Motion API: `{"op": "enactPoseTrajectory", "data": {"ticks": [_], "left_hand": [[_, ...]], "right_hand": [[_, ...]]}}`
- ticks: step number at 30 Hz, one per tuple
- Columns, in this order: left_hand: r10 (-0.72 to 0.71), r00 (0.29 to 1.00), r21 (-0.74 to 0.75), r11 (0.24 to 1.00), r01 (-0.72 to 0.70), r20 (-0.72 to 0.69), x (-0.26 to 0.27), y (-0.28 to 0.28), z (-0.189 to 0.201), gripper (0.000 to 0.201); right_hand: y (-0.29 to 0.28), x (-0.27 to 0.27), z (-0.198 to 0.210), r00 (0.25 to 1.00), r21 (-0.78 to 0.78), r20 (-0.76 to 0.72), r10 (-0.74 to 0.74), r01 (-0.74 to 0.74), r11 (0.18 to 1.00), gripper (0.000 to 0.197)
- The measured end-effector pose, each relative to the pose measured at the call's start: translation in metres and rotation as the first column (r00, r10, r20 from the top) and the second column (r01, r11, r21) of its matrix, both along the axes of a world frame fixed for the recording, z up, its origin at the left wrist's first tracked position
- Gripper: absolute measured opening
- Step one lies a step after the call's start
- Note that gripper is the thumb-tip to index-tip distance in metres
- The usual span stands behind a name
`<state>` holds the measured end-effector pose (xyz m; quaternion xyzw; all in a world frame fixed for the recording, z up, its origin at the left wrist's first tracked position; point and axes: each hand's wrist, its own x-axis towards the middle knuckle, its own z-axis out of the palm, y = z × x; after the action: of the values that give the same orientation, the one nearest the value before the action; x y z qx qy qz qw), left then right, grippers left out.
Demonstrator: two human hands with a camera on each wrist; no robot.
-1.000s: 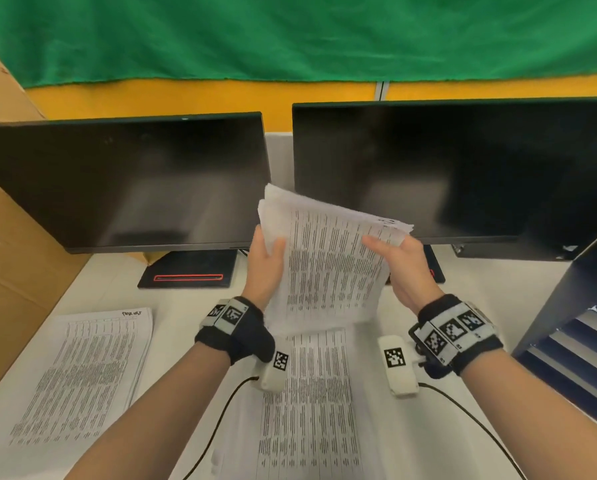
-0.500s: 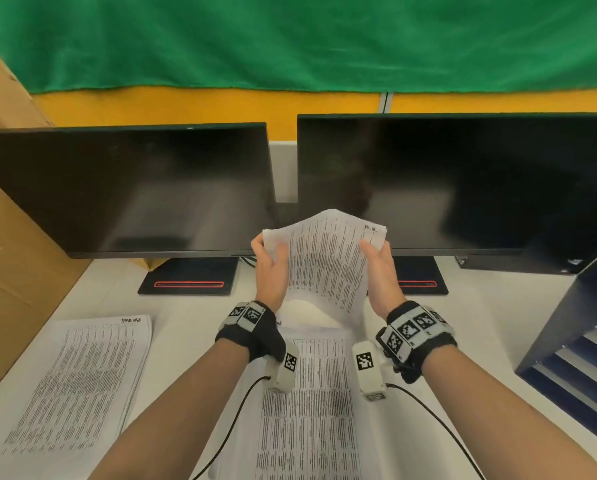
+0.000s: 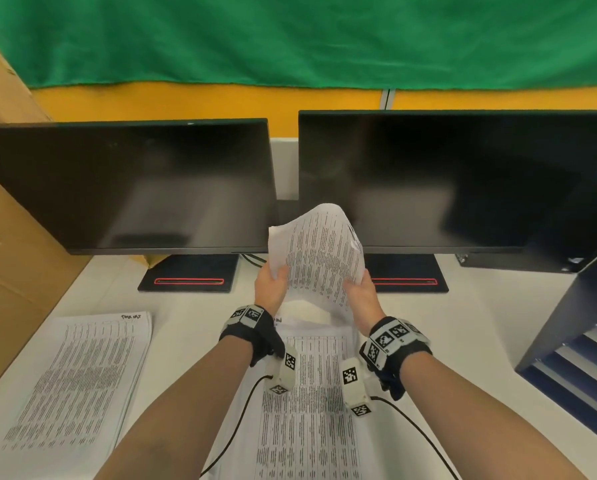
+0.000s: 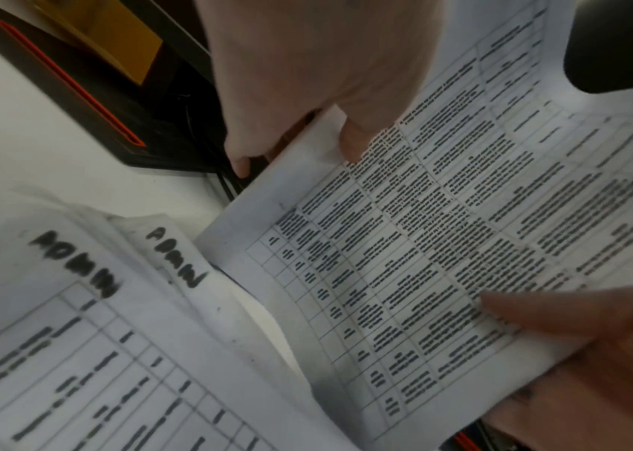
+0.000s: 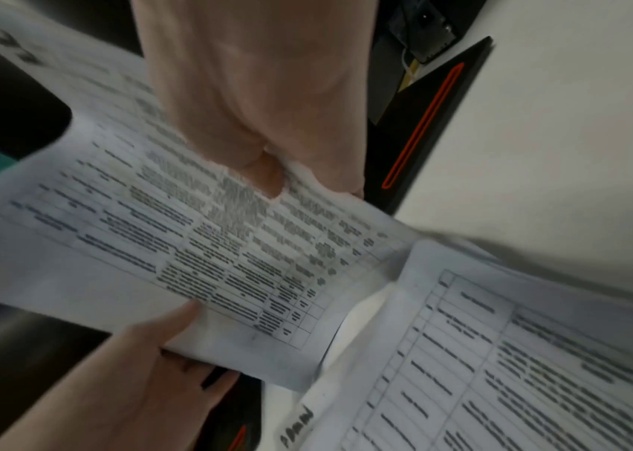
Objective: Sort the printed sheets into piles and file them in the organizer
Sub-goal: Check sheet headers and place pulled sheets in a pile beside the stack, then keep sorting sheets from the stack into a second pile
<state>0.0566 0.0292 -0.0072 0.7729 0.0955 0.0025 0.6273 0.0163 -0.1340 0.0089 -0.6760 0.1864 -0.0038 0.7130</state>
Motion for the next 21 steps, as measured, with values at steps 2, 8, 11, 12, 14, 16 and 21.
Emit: {"op": "enactPoseTrajectory", "data": {"ticks": [2,8,11,12,14,16,21], "left_hand": [[-0.003,1.000,-0.039,0.999,0.004,0.027,-0.001,-0.002,0.007,0.034],[-0.145,0.950,0.024,0.989,0.144,0.277,-0.013,-0.025,0.046,0.030],[-0.224,0.931,0.158,0.970,0.184,0.289,-0.029,-0.033,0.031,0.046],[-0.272,0.920,0.268,0.943,0.197,0.282,-0.036,-0.032,0.019,0.048],[-0.435,0.873,0.565,0.786,0.250,0.219,-0.051,-0.024,-0.006,0.041],[-0.609,0.791,0.781,0.522,0.344,0.058,-0.065,-0.014,-0.028,0.039],[-0.710,0.655,0.834,0.178,0.522,-0.259,-0.081,0.000,-0.062,0.086]], "right_hand": [[0.001,-0.001,-0.002,0.997,0.014,0.017,-0.071,0.071,0.997,0.041],[-0.042,0.001,0.026,0.922,-0.158,0.245,-0.299,0.343,0.926,0.030],[-0.092,-0.020,0.036,0.885,-0.223,0.282,-0.371,0.437,0.871,0.028],[-0.111,-0.029,0.032,0.898,-0.269,0.226,-0.377,0.430,0.862,0.029],[-0.150,-0.051,0.012,0.929,-0.404,0.040,-0.368,0.352,0.844,0.029],[-0.181,-0.072,-0.015,0.932,-0.536,-0.182,-0.313,0.173,0.826,0.027],[-0.212,-0.119,-0.067,0.762,-0.645,-0.547,-0.345,-0.121,0.755,0.048]]}}
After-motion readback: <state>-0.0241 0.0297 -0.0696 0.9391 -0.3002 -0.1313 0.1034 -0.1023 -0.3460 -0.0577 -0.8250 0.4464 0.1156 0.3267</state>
